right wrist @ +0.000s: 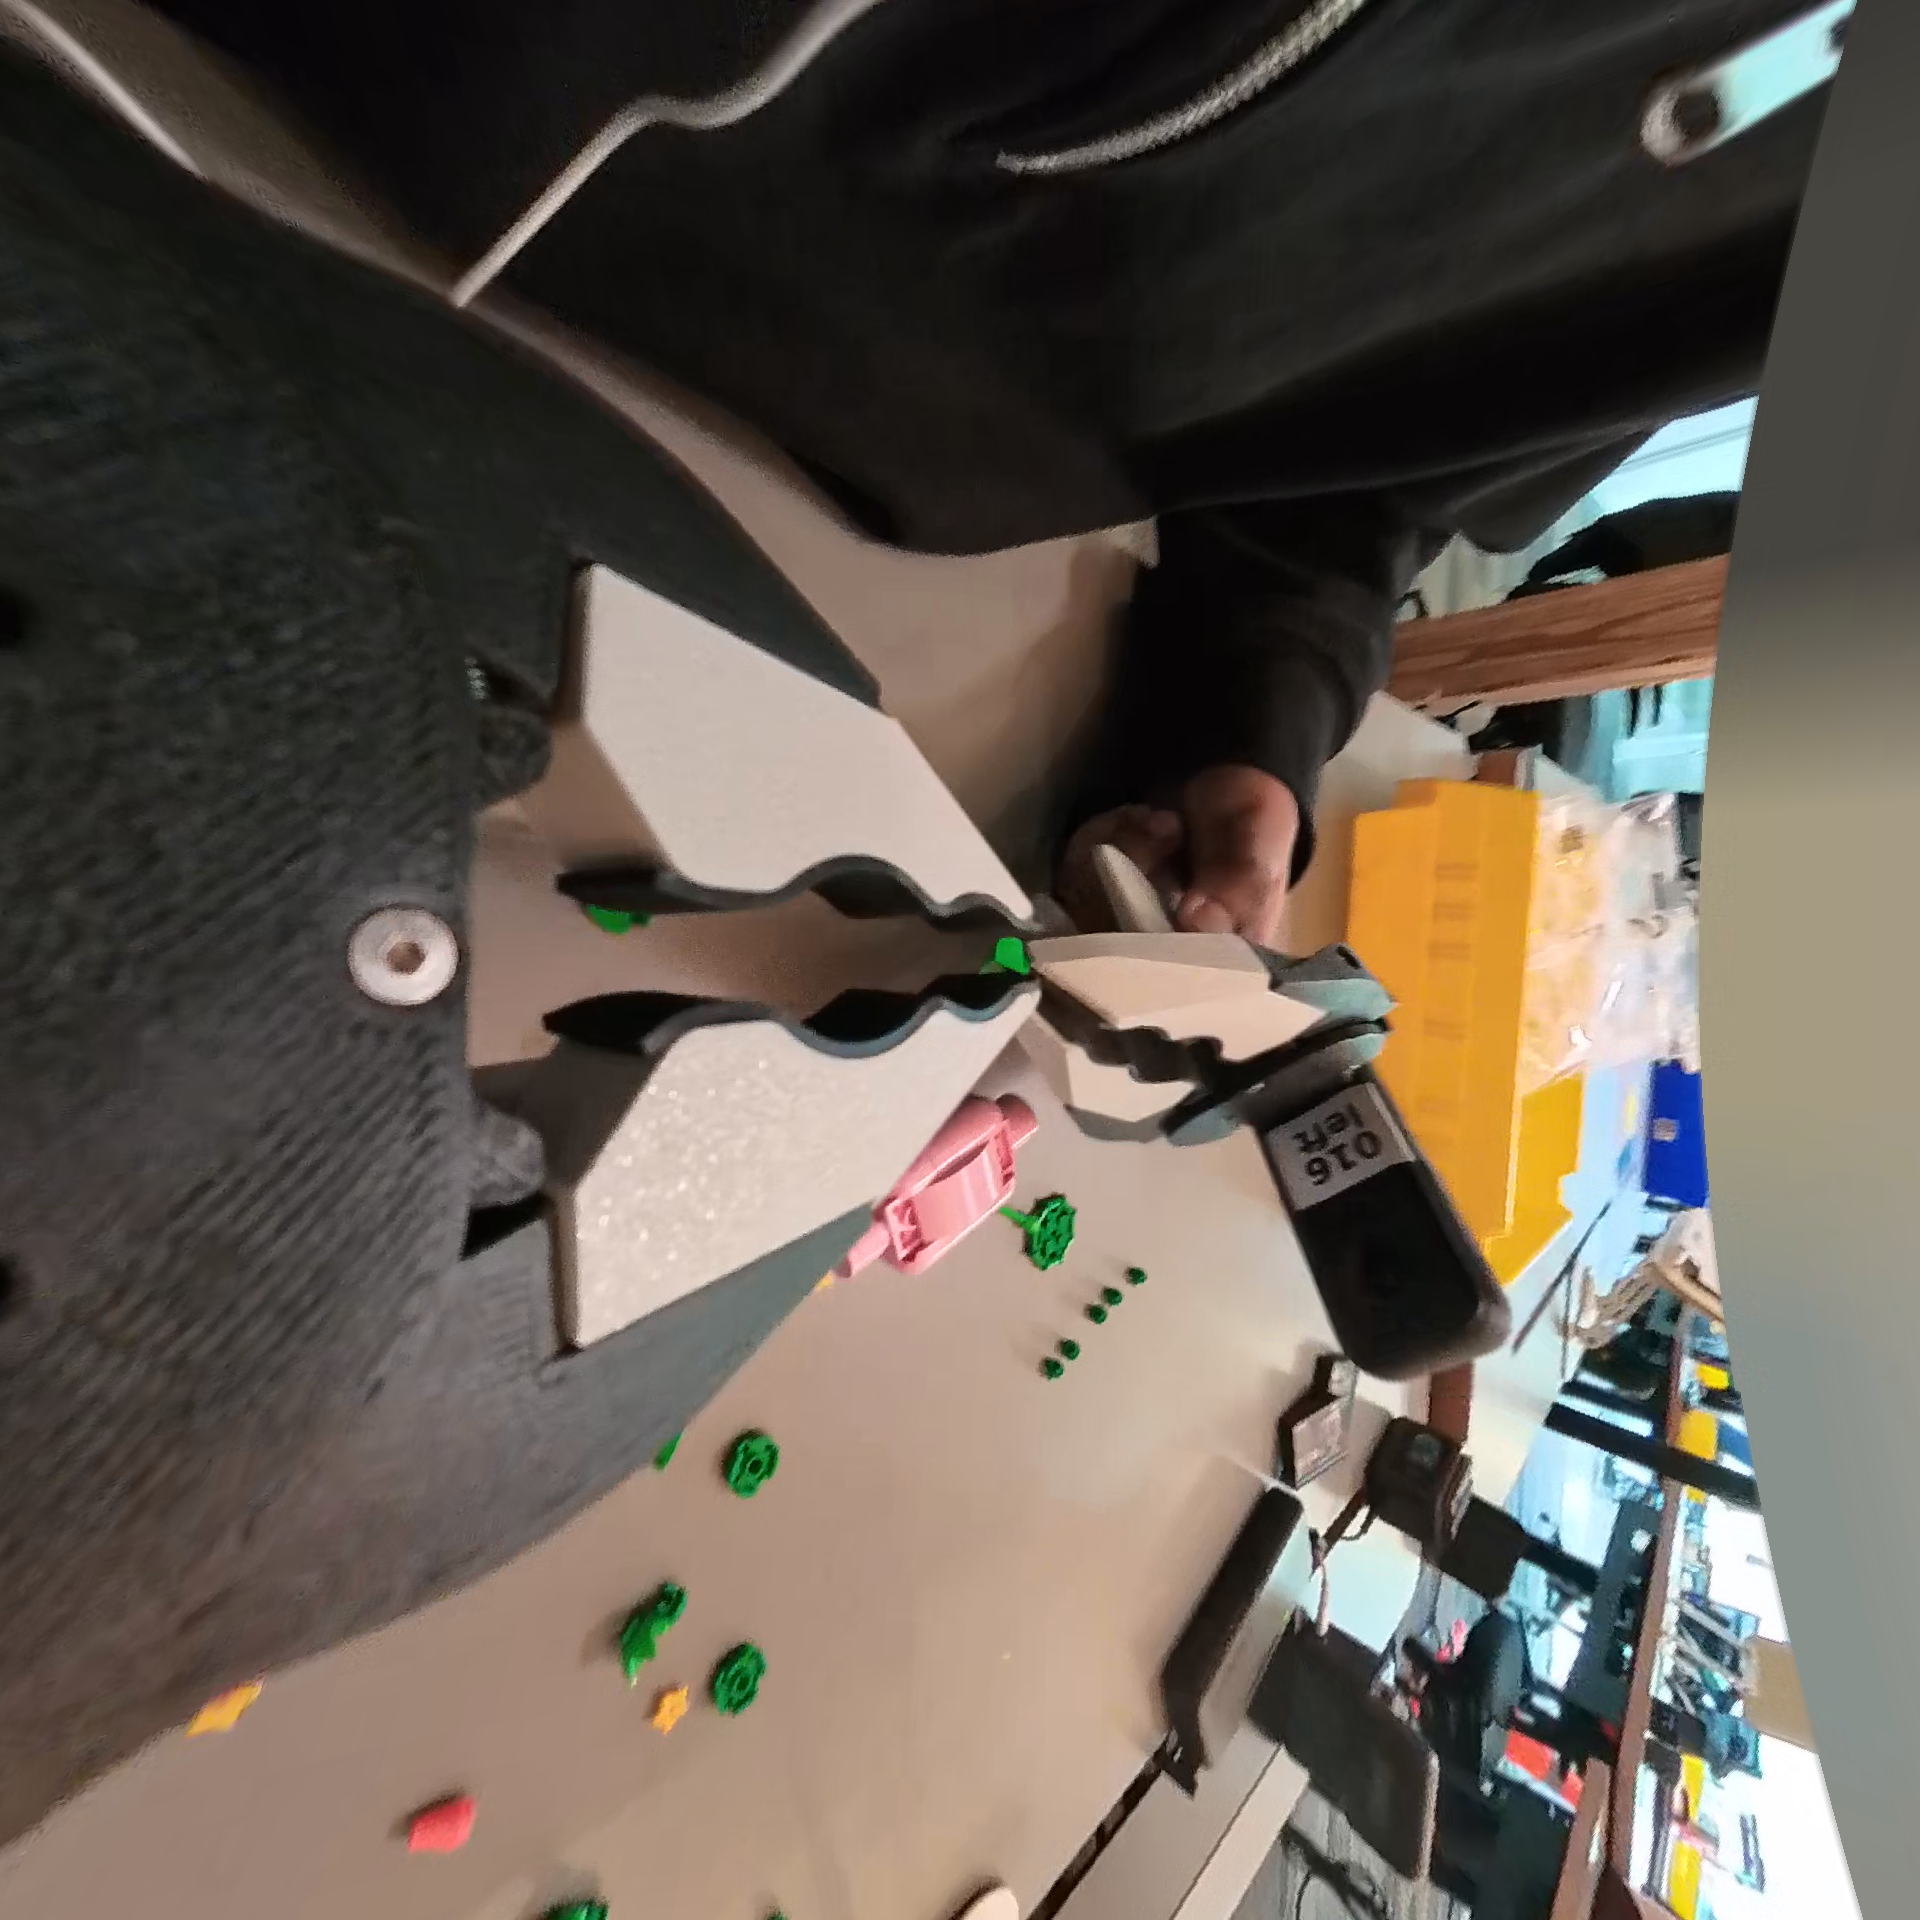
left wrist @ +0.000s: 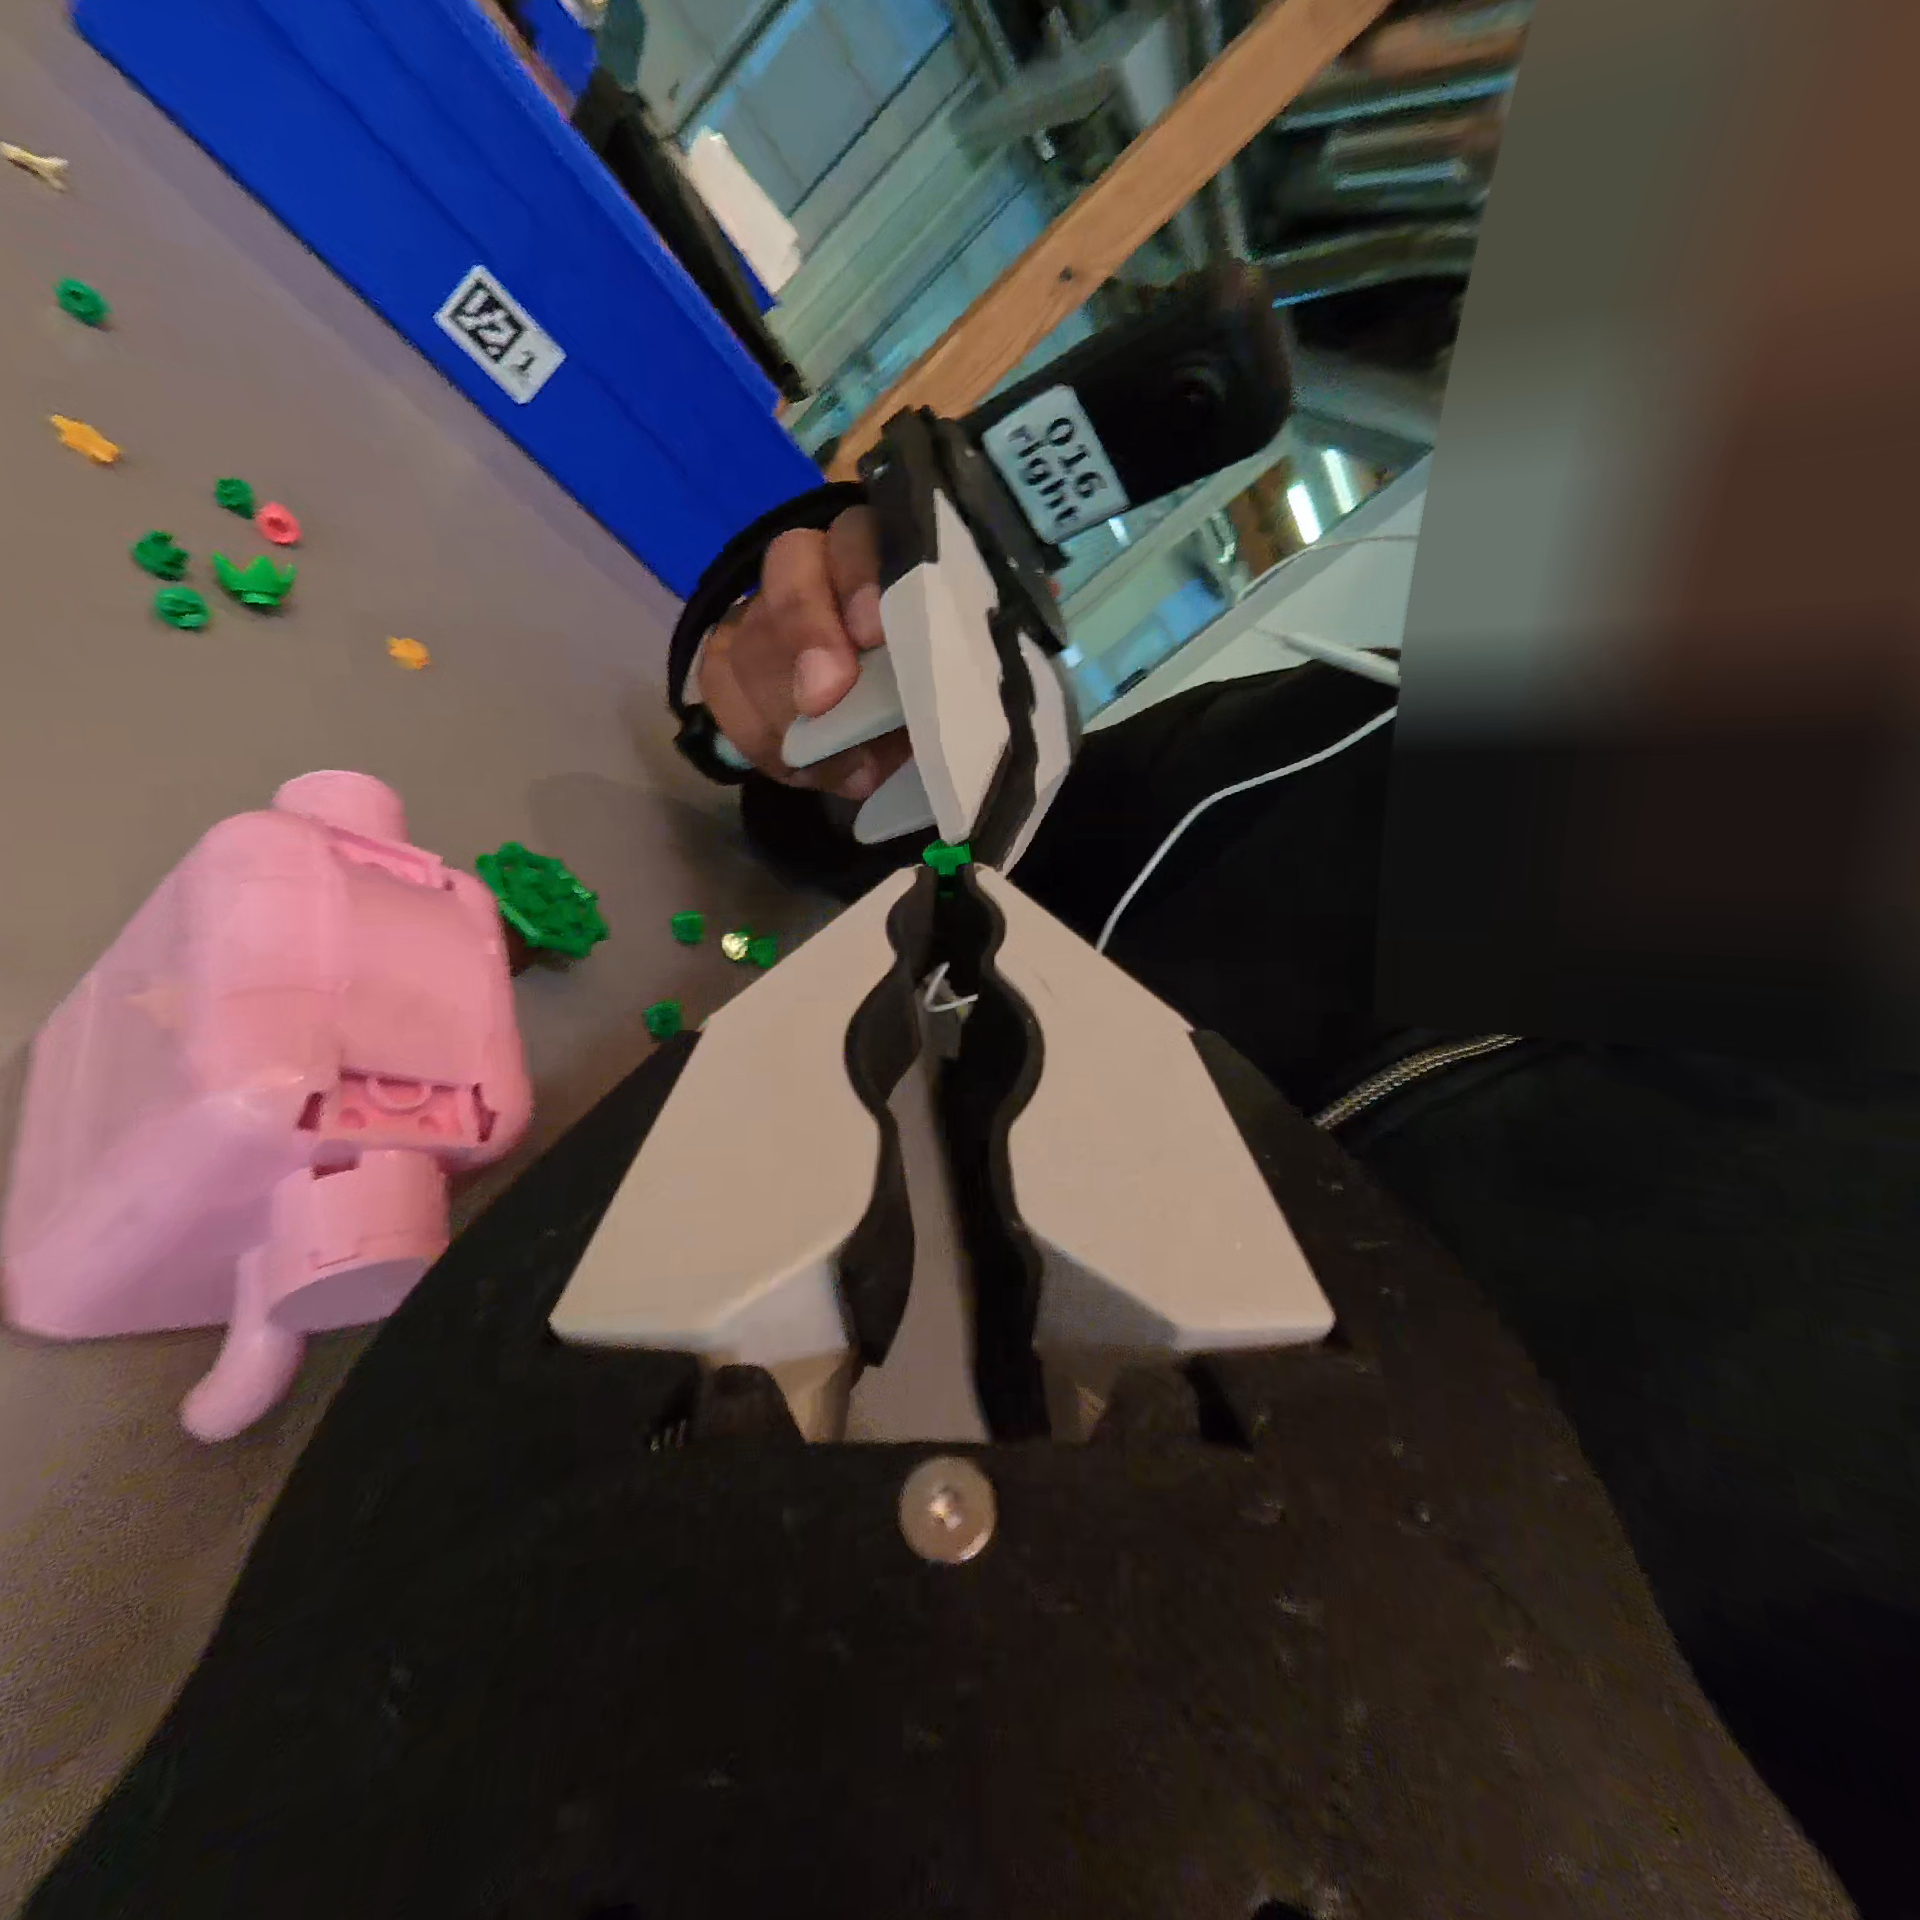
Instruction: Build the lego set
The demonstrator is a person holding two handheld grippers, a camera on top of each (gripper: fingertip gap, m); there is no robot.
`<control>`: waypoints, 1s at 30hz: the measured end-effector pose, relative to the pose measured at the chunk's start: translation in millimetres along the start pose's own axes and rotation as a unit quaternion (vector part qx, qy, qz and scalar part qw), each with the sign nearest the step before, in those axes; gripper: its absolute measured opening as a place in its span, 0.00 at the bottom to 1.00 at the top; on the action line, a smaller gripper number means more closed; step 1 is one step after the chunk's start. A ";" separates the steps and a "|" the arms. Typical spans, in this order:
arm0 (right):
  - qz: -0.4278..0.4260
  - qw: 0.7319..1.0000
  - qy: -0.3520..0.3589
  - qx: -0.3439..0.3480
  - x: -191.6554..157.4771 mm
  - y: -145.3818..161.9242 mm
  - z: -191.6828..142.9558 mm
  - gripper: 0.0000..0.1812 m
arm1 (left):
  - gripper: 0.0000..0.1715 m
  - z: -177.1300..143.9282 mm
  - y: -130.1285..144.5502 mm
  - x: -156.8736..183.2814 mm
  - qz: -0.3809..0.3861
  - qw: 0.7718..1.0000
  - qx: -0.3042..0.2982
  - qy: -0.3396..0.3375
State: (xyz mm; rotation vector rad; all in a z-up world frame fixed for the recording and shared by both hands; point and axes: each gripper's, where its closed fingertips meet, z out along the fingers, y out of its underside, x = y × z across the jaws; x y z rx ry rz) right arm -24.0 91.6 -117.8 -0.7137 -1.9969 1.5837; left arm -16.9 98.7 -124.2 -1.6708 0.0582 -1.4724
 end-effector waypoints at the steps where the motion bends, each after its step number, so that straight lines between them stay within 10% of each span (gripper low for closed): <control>1: 0.011 1.000 -0.008 0.013 -1.1 -3.3 -0.8 0.03 | 0.00 0.6 -0.9 3.2 -0.002 1.000 0.005 0.012; 17: 0.057 0.998 -0.003 0.037 9.6 -4.4 -2.4 0.01 | 0.00 -0.2 -3.8 -3.5 0.020 0.999 0.017 -0.025; 30: 0.048 0.965 -0.022 -0.256 -12.2 92.3 22.6 0.02 | 0.00 -25.4 -19.8 -19.4 0.076 0.989 0.038 -0.119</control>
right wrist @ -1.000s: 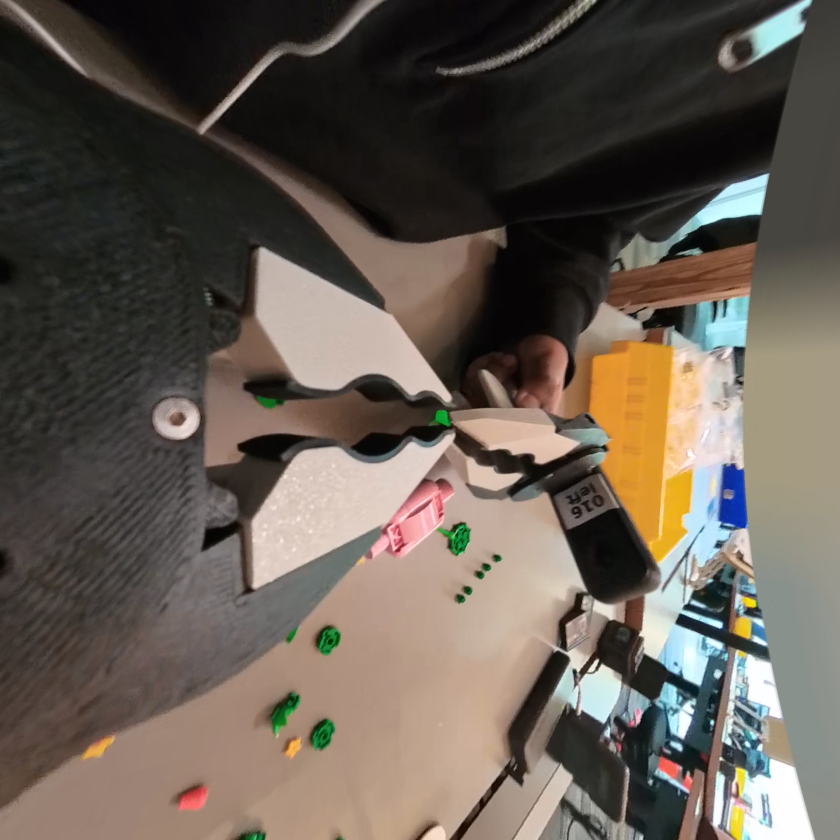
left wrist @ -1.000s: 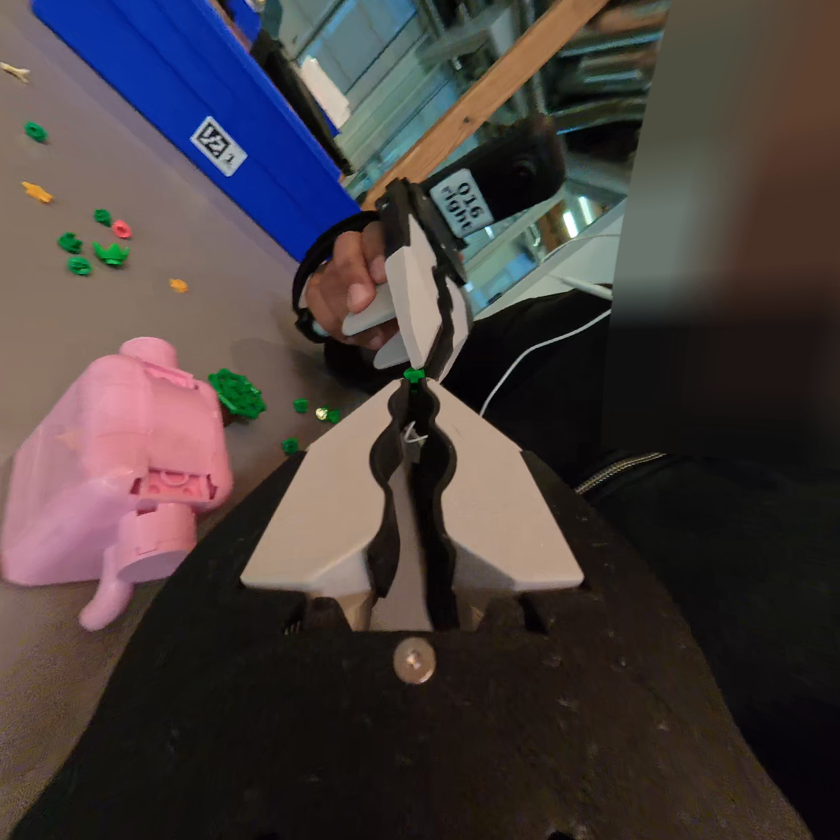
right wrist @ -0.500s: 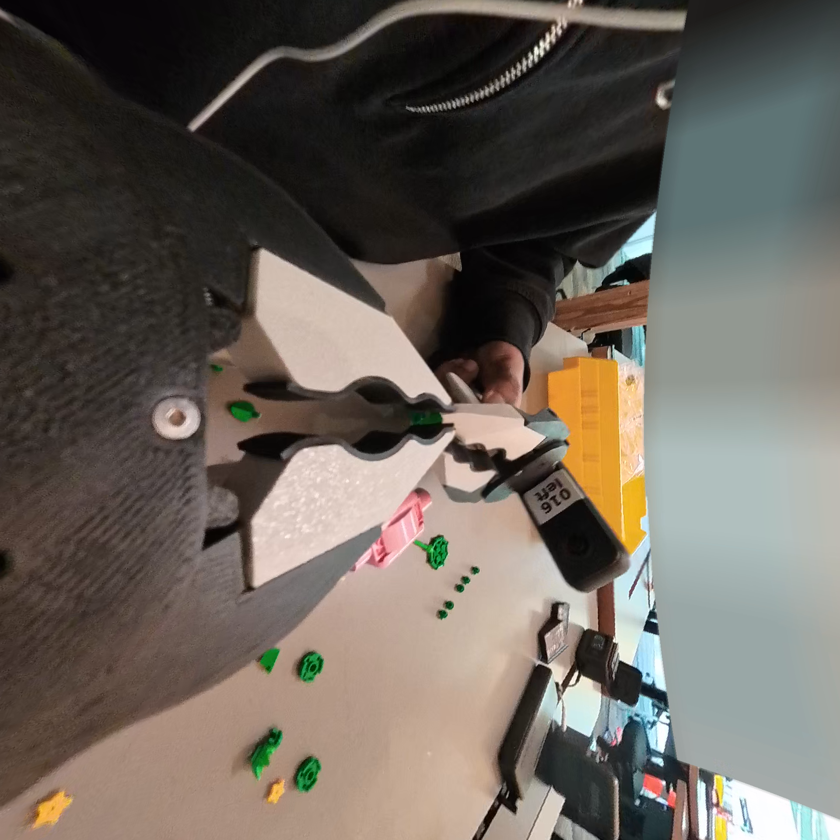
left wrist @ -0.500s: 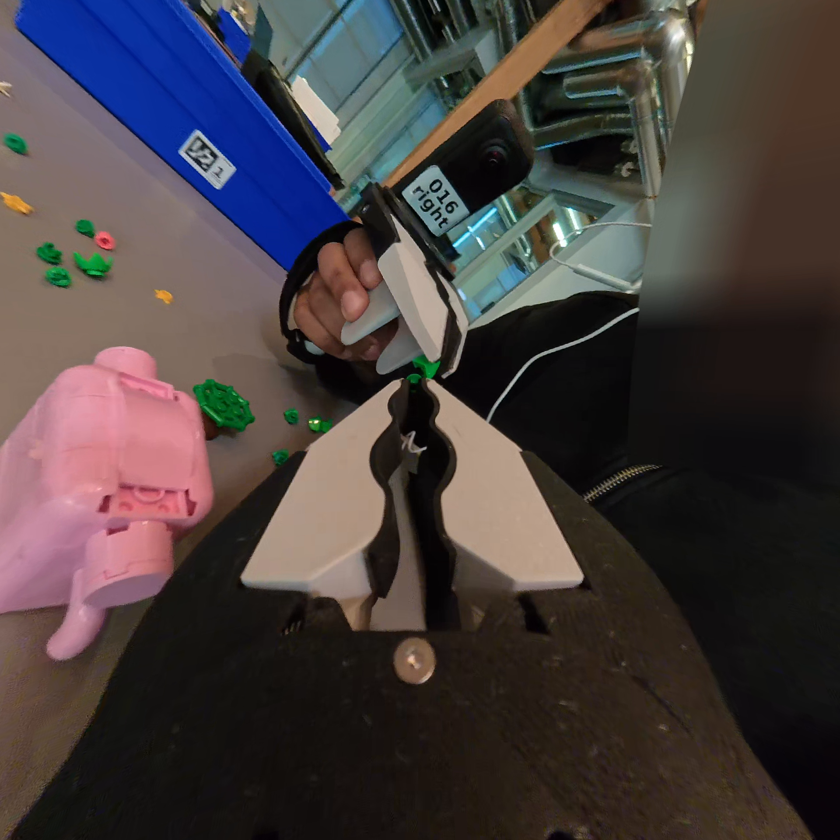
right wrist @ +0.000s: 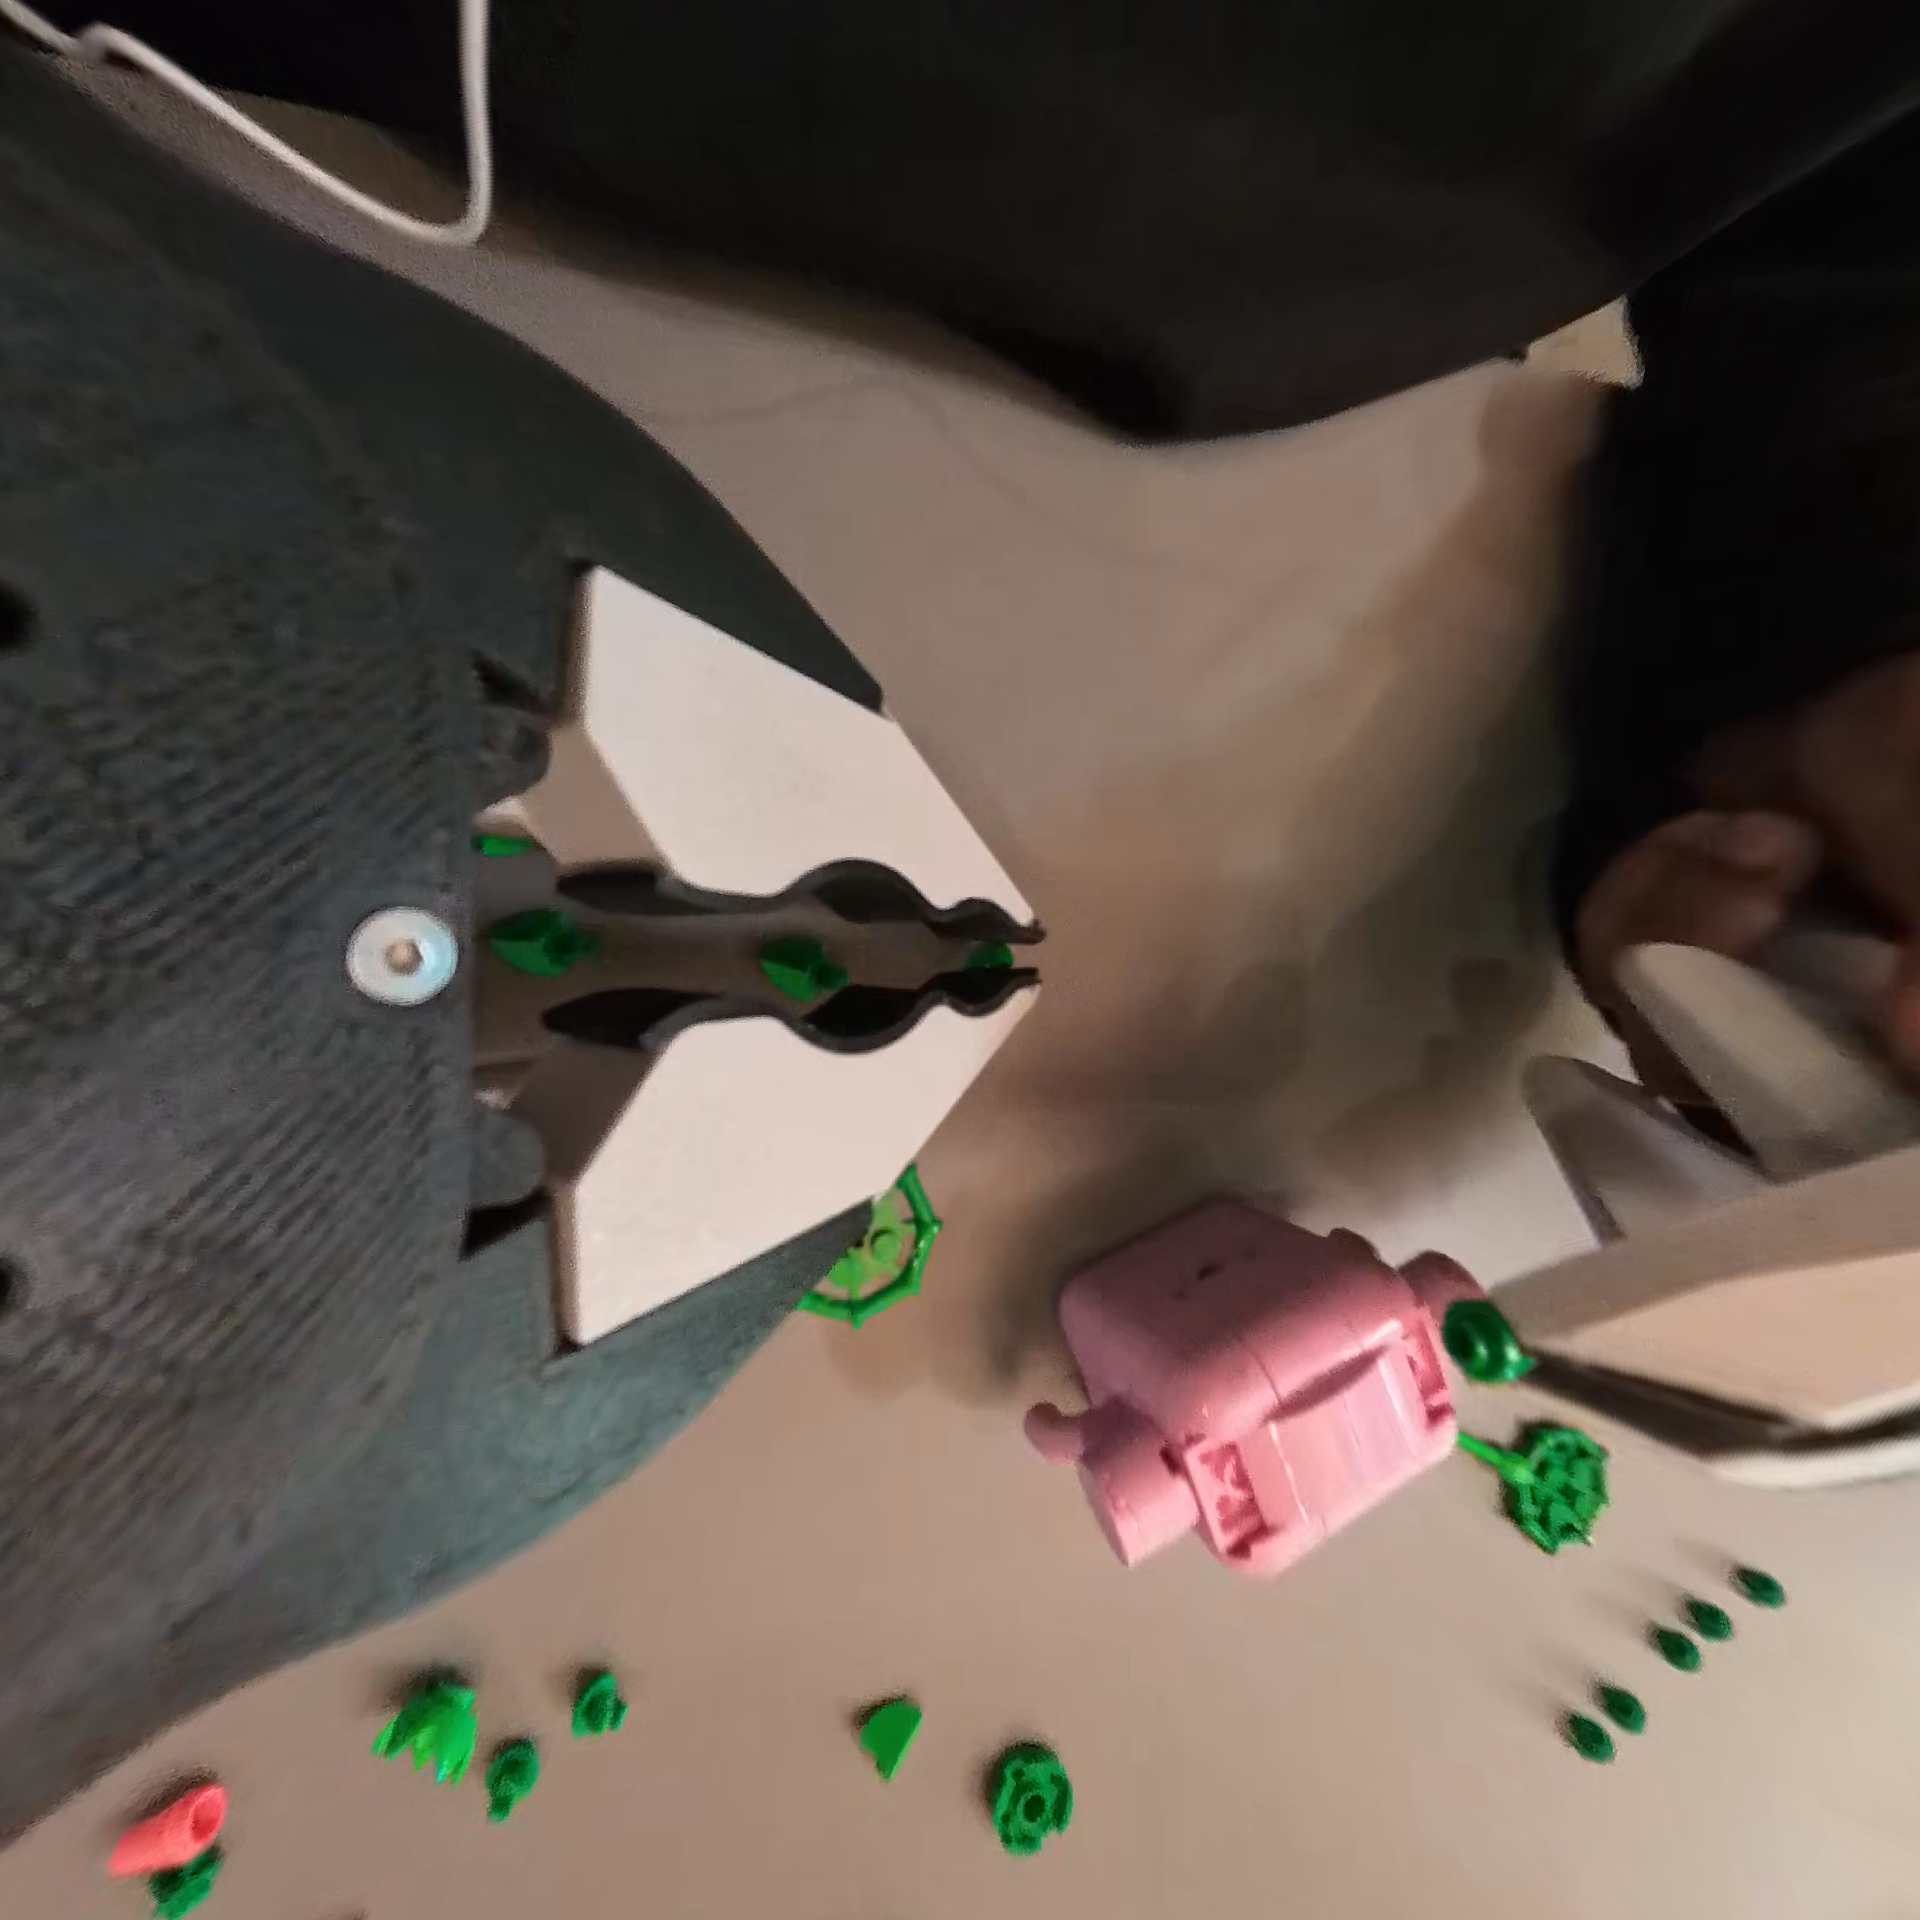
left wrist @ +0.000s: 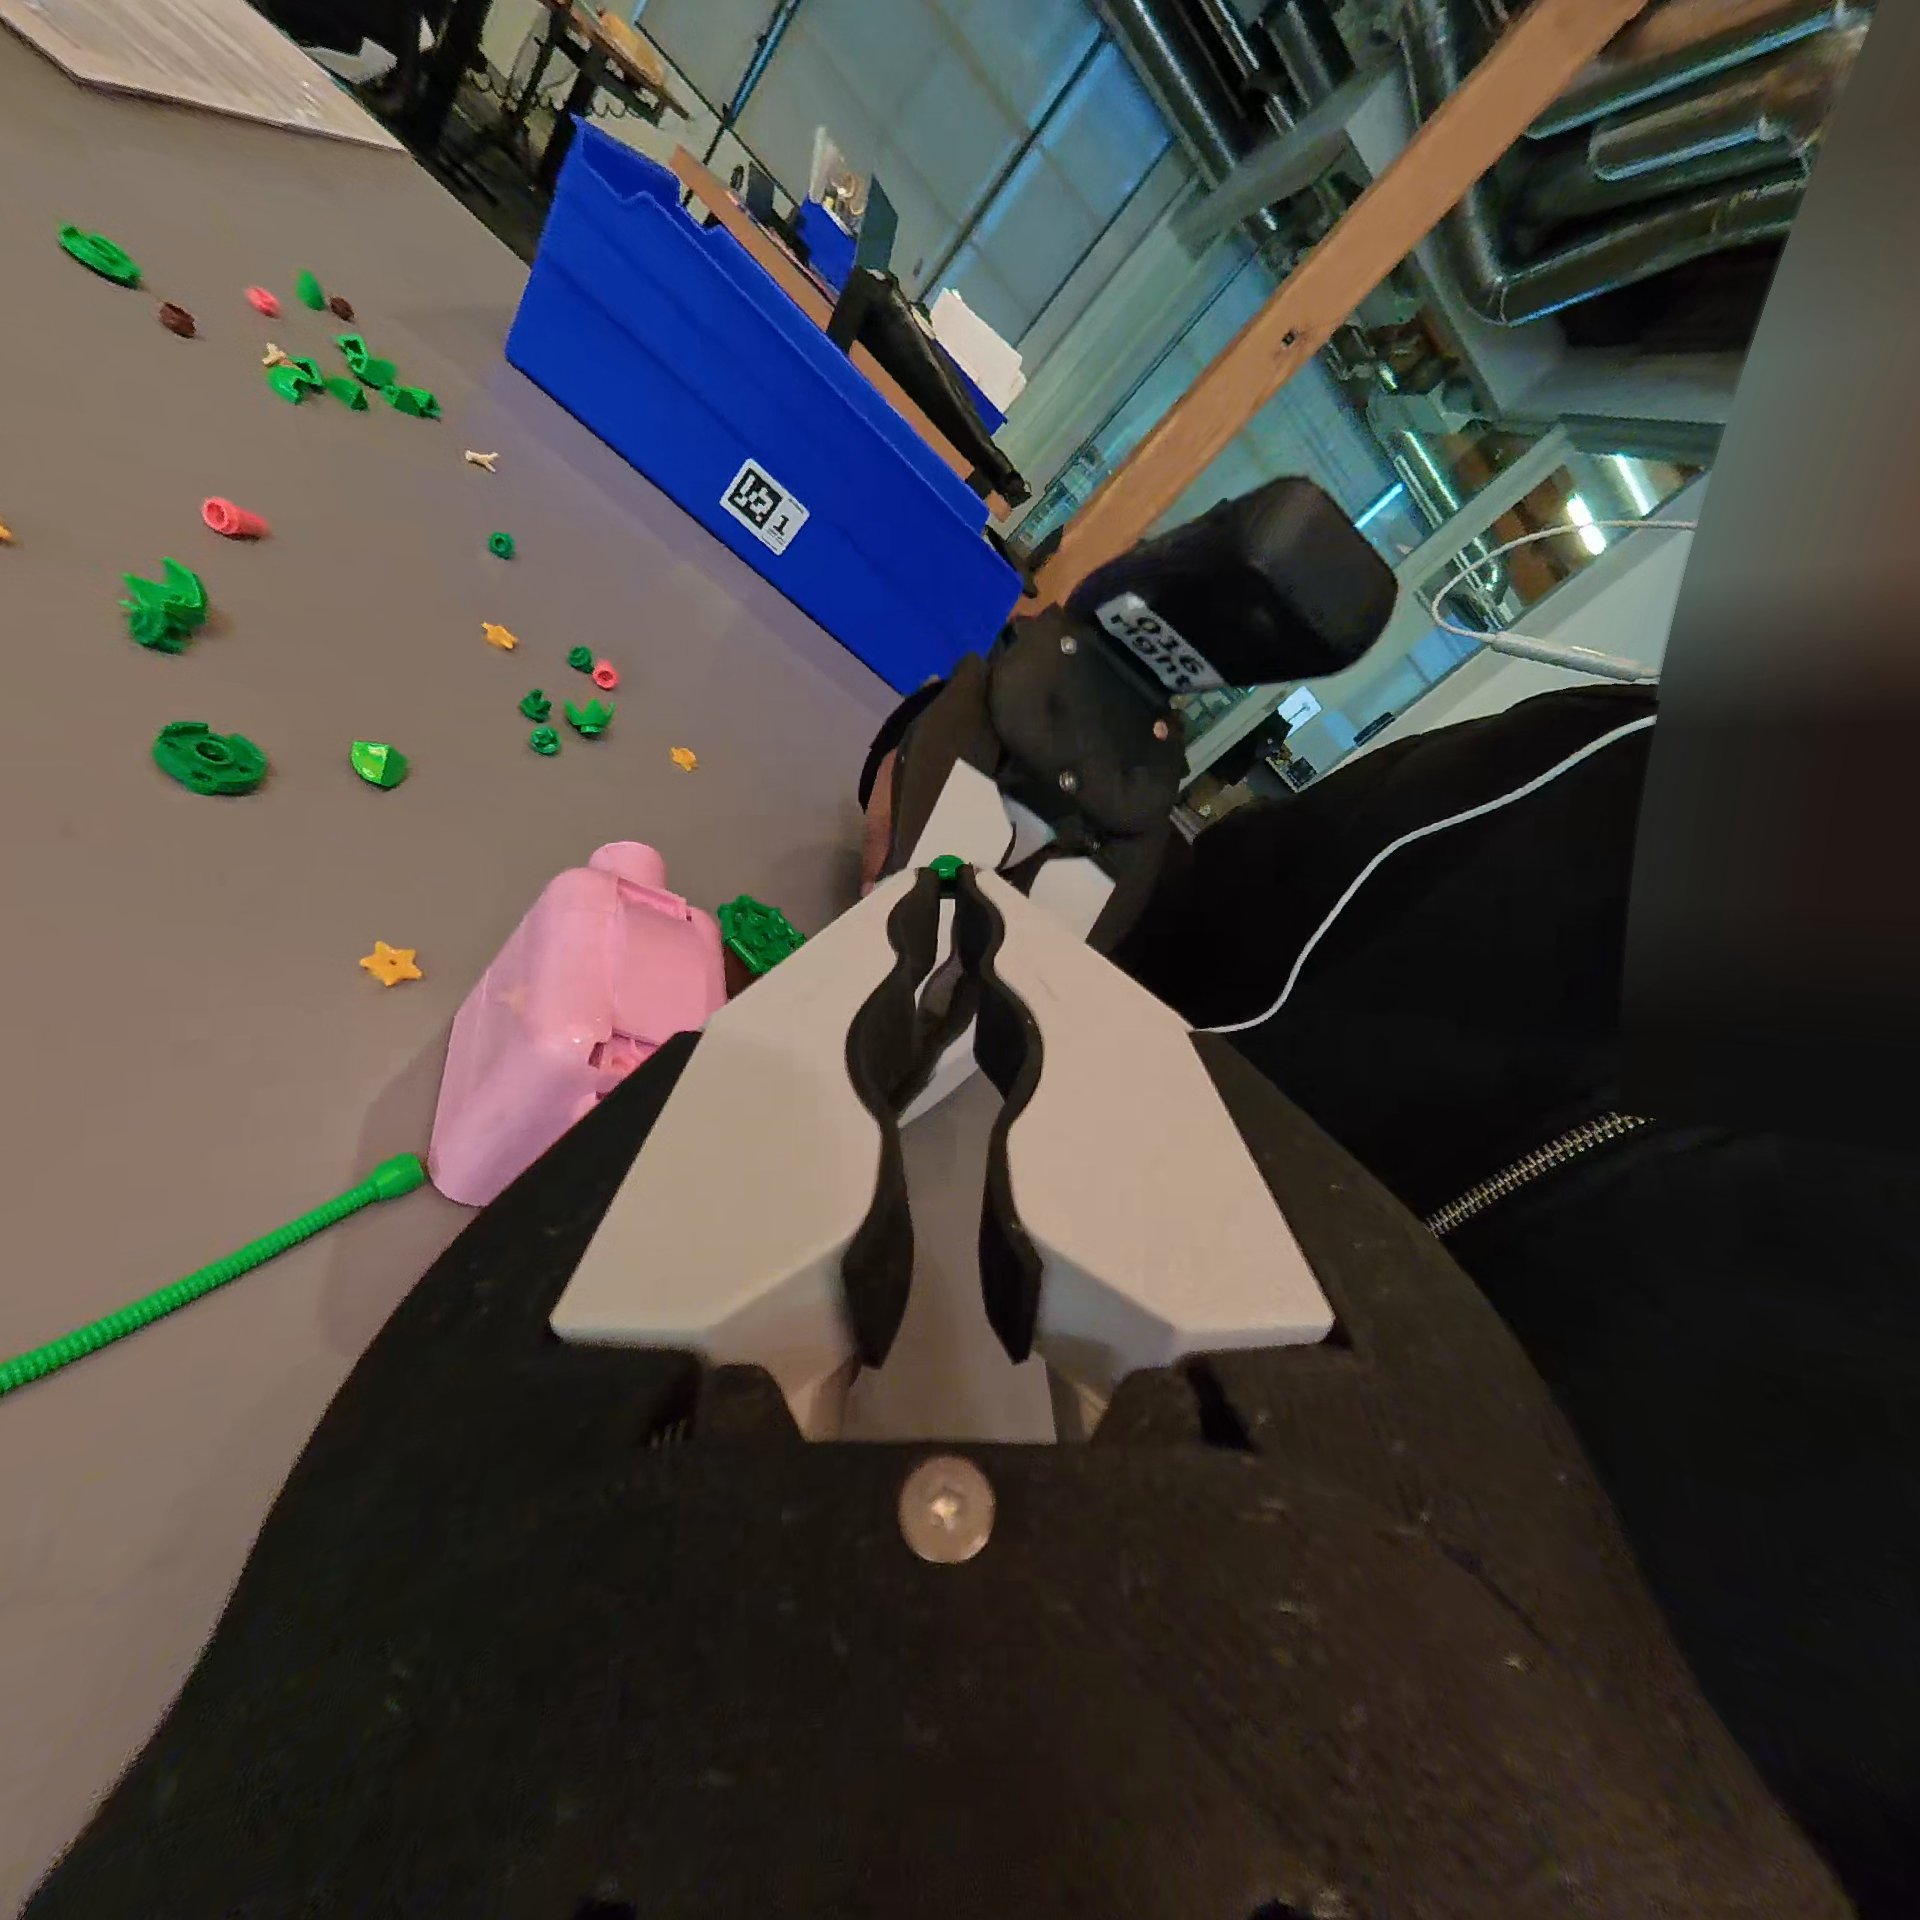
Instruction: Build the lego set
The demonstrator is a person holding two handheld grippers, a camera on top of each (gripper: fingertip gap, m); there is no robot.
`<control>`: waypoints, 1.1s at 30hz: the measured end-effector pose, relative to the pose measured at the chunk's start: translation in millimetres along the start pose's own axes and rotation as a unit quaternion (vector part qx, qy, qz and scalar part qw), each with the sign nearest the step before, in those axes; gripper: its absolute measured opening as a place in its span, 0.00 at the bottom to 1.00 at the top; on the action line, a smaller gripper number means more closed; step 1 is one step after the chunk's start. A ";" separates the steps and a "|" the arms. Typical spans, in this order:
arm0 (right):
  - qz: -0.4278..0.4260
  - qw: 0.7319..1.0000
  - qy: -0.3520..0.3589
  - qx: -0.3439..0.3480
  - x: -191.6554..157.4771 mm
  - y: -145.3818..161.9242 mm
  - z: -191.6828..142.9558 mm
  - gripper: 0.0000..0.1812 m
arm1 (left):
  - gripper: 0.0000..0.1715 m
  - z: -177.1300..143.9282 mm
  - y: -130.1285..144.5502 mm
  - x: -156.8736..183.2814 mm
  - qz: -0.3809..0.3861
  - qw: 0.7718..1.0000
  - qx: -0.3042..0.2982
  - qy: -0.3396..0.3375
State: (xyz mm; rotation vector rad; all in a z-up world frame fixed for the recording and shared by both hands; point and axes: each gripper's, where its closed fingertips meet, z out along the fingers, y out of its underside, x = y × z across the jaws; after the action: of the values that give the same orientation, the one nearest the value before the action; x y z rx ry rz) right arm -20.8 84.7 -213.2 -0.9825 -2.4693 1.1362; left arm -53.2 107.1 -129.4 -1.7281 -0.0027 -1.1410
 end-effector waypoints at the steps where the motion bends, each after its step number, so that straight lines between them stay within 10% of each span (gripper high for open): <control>1: 0.001 1.000 0.004 -0.009 0.7 2.1 2.1 0.02 | 0.00 0.4 0.5 0.0 -0.001 1.000 -0.001 0.001; 23: 0.063 0.992 0.038 0.103 12.9 -33.6 -38.5 0.08 | 0.00 -0.9 -2.2 2.7 0.003 1.000 0.005 0.004; 33: 0.200 0.977 0.062 -0.035 -15.9 5.3 -11.4 0.08 | 0.00 -1.5 -4.8 16.7 0.028 1.000 0.011 0.008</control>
State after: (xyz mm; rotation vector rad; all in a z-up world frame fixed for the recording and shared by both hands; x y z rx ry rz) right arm -1.1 83.2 -208.8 -1.5737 -2.2851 1.0608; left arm -47.3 100.2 -114.4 -1.6899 0.0432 -1.1111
